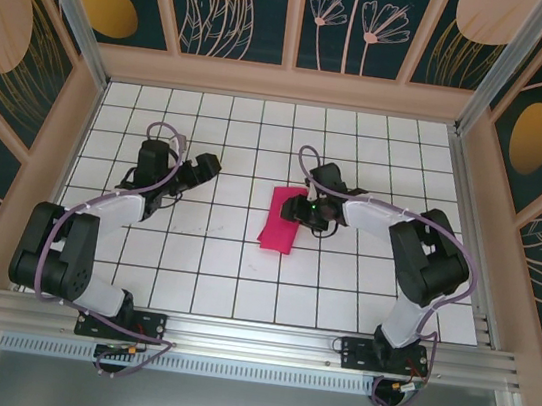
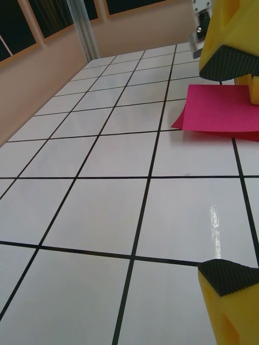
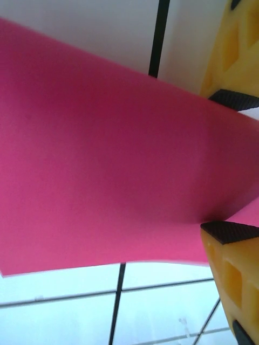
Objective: Fold a paper plane with a square sheet of paper (pick it up from the middle)
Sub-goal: Fold the square sheet of paper in half at the center of the table.
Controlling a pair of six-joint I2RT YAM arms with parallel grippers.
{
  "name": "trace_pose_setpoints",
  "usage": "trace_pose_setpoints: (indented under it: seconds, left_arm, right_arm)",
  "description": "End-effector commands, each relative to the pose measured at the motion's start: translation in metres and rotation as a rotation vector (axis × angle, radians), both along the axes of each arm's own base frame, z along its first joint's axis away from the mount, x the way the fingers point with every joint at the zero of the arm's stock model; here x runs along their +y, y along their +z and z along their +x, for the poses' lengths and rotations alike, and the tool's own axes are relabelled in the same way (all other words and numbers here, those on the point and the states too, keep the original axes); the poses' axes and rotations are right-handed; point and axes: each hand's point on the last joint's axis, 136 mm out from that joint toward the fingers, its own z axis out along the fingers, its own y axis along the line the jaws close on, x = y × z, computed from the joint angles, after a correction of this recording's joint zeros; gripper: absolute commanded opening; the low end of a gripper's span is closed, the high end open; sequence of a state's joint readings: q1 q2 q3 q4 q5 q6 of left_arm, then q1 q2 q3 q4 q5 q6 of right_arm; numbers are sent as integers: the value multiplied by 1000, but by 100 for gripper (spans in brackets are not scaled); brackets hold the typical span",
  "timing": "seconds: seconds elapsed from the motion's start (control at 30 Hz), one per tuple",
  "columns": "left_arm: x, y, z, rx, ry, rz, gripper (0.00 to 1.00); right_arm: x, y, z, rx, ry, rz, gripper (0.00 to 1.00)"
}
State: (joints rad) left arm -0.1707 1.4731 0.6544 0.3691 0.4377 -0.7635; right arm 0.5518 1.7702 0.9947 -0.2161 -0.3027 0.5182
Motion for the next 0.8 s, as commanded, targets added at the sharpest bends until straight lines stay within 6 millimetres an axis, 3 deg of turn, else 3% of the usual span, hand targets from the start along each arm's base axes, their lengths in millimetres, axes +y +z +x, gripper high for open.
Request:
trace_pose_setpoints:
  seconds: [0.0,0.4,0.77]
  left_arm:
    - [-7,8,3,-28,-10,-24,88]
    - [-47,2,2,30,-122,-60,86]
    - [-96,-4,2,47,-245,-77,69]
  right_arm:
    - [-21,-3,14,-19,-57,-87,59]
    - [-30,-25,7,70,-109,-131,56]
    - [-33,-51,-5,156,-10,-214,62]
